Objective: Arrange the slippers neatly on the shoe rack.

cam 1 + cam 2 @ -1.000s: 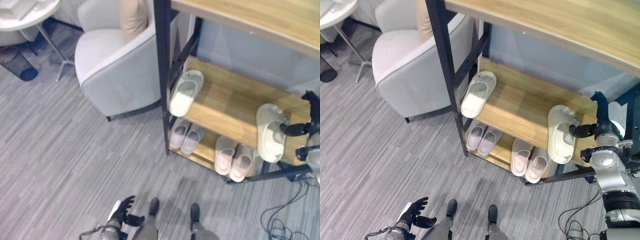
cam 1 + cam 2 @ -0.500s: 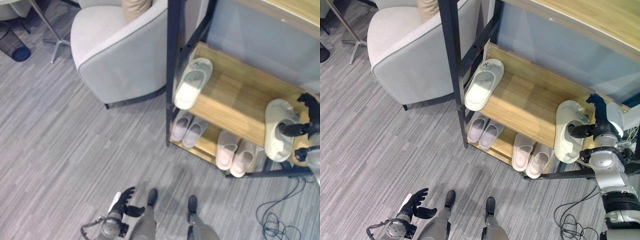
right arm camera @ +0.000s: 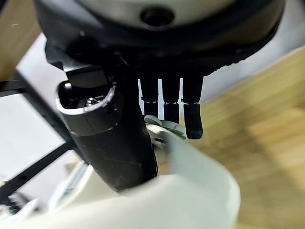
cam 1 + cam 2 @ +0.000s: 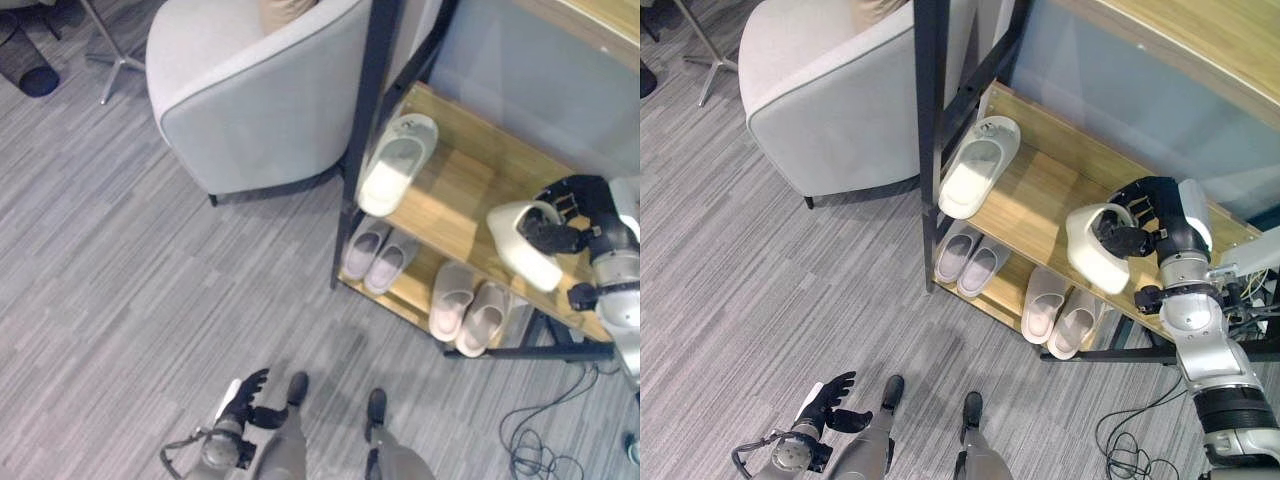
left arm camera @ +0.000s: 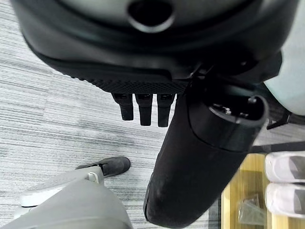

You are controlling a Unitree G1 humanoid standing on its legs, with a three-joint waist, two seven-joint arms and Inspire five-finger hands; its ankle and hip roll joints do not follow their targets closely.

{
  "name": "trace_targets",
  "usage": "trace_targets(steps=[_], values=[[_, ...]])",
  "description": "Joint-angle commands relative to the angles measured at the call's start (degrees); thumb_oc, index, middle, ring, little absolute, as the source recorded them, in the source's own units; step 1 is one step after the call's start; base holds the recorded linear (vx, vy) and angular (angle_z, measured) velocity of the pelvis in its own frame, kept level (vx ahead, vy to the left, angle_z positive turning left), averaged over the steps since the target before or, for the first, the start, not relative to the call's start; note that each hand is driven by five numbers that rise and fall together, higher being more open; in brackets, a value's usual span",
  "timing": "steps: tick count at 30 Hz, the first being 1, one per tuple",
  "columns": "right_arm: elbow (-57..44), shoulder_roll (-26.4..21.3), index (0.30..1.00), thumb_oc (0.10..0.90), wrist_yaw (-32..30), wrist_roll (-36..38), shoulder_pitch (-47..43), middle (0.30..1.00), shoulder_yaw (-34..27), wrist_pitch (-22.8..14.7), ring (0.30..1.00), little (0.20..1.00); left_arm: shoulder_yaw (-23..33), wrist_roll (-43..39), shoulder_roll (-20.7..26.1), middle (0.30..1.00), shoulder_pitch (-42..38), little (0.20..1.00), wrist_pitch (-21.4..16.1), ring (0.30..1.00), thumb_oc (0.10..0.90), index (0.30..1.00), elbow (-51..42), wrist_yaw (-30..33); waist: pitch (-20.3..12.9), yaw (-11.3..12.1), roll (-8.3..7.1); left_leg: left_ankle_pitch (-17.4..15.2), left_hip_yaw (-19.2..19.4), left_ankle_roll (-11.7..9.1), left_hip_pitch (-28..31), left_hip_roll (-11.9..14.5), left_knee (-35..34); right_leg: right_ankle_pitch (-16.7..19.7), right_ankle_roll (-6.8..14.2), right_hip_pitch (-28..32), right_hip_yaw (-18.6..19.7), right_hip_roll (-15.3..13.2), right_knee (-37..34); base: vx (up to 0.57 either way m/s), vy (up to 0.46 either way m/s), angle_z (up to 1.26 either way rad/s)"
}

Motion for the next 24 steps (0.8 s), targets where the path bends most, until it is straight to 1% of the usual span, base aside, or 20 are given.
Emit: trace_targets(steps=[1, 2, 3, 4, 5, 6, 9, 13, 15, 19, 21, 24], values=[[-2.7, -3.7, 0.3, 0.4, -5.9, -0.5, -10.7, 0.3, -1.8, -4.2, 0.3, 0.3, -0.8, 1.5, 2.4, 0.9, -2.4, 0.9, -2.6, 0.9, 0.8, 0.9, 1.6, 1.1, -3.0, 1.6, -0.97, -6.5, -3.0, 1.2, 0.7, -0.4, 2.1, -2.9, 4.7, 2.4, -2.0, -3.8, 1.2, -0.03, 0.024, 0.07], [-1.3, -3.7, 0.3, 0.4, -6.7, -1.6, -13.7, 0.3, 0.0, -3.6, 0.3, 0.3, -1.2, 1.7, 2.7, 0.9, -2.8, 0.9, -2.7, 0.9, 0.8, 0.9, 1.8, 1.3, -2.8, 2.3, -1.23, -6.4, -3.3, 1.2, 0.3, -0.5, 2.1, -2.7, 4.8, 2.3, -2.3, -3.9, 1.0, -0.02, 0.021, 0.05], [-1.2, -3.7, 0.3, 0.4, -6.8, -1.6, -13.9, 0.3, 0.2, -3.6, 0.3, 0.3, -1.1, 1.6, 2.7, 0.9, -2.8, 0.9, -2.7, 0.9, 0.8, 0.9, 1.8, 1.3, -2.8, 2.2, -1.21, -6.4, -3.3, 1.2, 0.2, -0.5, 2.2, -2.7, 4.8, 2.2, -2.3, -3.9, 1.0, 0.0, 0.0, 0.0], [0.3, -3.6, 0.3, 0.4, -7.5, -2.2, -15.7, 0.3, 1.4, -3.3, 0.3, 0.3, -1.6, 1.6, 3.0, 0.9, -2.9, 0.9, -2.9, 0.9, 0.8, 0.9, 1.4, 1.6, -2.5, 2.9, -1.43, -6.3, -3.6, 1.2, -0.2, -0.7, 2.2, -2.5, 4.8, 2.1, -2.6, -3.9, 1.0, -0.01, 0.017, 0.03], [0.5, -3.6, 0.3, 0.4, -7.6, -2.1, -16.0, 0.3, 1.6, -3.3, 0.3, 0.3, -1.5, 1.5, 2.9, 0.9, -2.9, 0.9, -2.9, 0.9, 0.8, 0.9, 1.4, 1.6, -2.5, 2.8, -1.41, -6.3, -3.6, 1.2, -0.2, -0.7, 2.2, -2.5, 4.8, 2.1, -2.6, -3.9, 1.0, -0.02, 0.027, 0.16], [2.3, -4.7, 0.3, 0.4, -7.8, -4.6, -17.6, 0.3, 3.3, -2.3, 0.3, 0.3, -1.6, 1.6, 3.3, 0.9, -3.1, 0.9, -3.0, 0.9, 0.8, 0.9, 1.1, 1.7, -2.2, 3.3, -1.66, -6.1, -4.1, 1.1, -0.8, -0.9, 2.3, -2.4, 4.9, 1.9, -3.0, -3.9, 0.9, -0.01, 0.011, 0.2], [3.6, -4.3, 0.3, 0.4, -8.6, -4.2, -18.5, 0.3, 3.6, -2.2, 0.3, 0.3, -2.0, 1.7, 3.5, 0.9, -3.3, 0.9, -3.1, 0.9, 0.8, 0.9, 0.7, 2.0, -2.1, 3.6, -1.71, -5.9, -4.6, 1.0, -1.3, -1.0, 2.3, -2.3, 4.9, 1.9, -3.6, -4.0, 0.7, -0.01, 0.011, 0.15], [6.4, -5.6, 0.3, 0.4, -9.2, -8.2, -18.8, 0.3, 4.9, -1.2, 0.3, 0.3, -2.1, 2.3, 3.8, 0.9, -3.7, 0.9, -3.3, 0.9, 0.8, 0.9, 0.8, 2.2, -1.9, 4.2, -1.88, -5.7, -5.4, 0.9, -2.1, -1.3, 2.2, -2.3, 5.1, 1.8, -4.5, -4.1, 0.5, 0.01, 0.014, 0.17], [7.8, -5.8, 0.3, 0.4, -10.5, -9.3, -18.3, 0.3, 4.1, -0.9, 0.3, 0.3, -2.4, 2.8, 3.9, 0.9, -3.8, 0.9, -3.6, 0.9, 0.8, 0.9, 0.3, 2.3, -1.7, 4.5, -1.76, -5.6, -6.0, 0.9, -2.6, -1.5, 2.1, -2.4, 5.1, 1.6, -4.9, -4.1, 0.5, 0.0, 0.016, 0.11], [10.2, -6.9, 0.3, 0.4, -11.7, -9.4, -19.4, 0.3, 3.8, -0.6, 0.3, 0.3, -2.8, 2.8, 4.4, 0.9, -3.7, 0.9, -3.7, 0.9, 0.8, 0.9, -0.7, 2.5, -1.5, 4.9, -1.6, -5.5, -6.4, 0.8, -3.3, -1.9, 2.3, -2.3, 5.3, 1.3, -5.3, -4.4, 0.6, 0.0, 0.015, 0.11], [11.8, -8.1, 0.3, 0.4, -12.5, -9.0, -20.7, 0.3, 4.0, -0.8, 0.3, 0.3, -3.1, 2.7, 4.4, 0.9, -4.0, 0.9, -3.9, 0.9, 0.8, 0.9, -0.1, 2.8, -1.4, 5.1, -1.41, -5.4, -6.6, 0.8, -3.6, -2.1, 2.3, -2.3, 5.3, 1.0, -5.6, -4.4, 0.7, 0.02, 0.017, 0.12], [12.0, -8.5, 0.3, 0.4, -12.9, -8.5, -22.1, 0.3, 4.5, -0.9, 0.3, 0.3, -3.4, 3.0, 4.0, 0.9, -4.4, 0.9, -4.0, 0.9, 0.8, 0.9, 1.1, 3.3, -1.4, 5.1, -1.36, -5.3, -6.7, 0.8, -3.8, -2.1, 2.3, -2.3, 5.3, 0.8, -5.6, -4.5, 0.7, 0.01, 0.009, 0.02]])
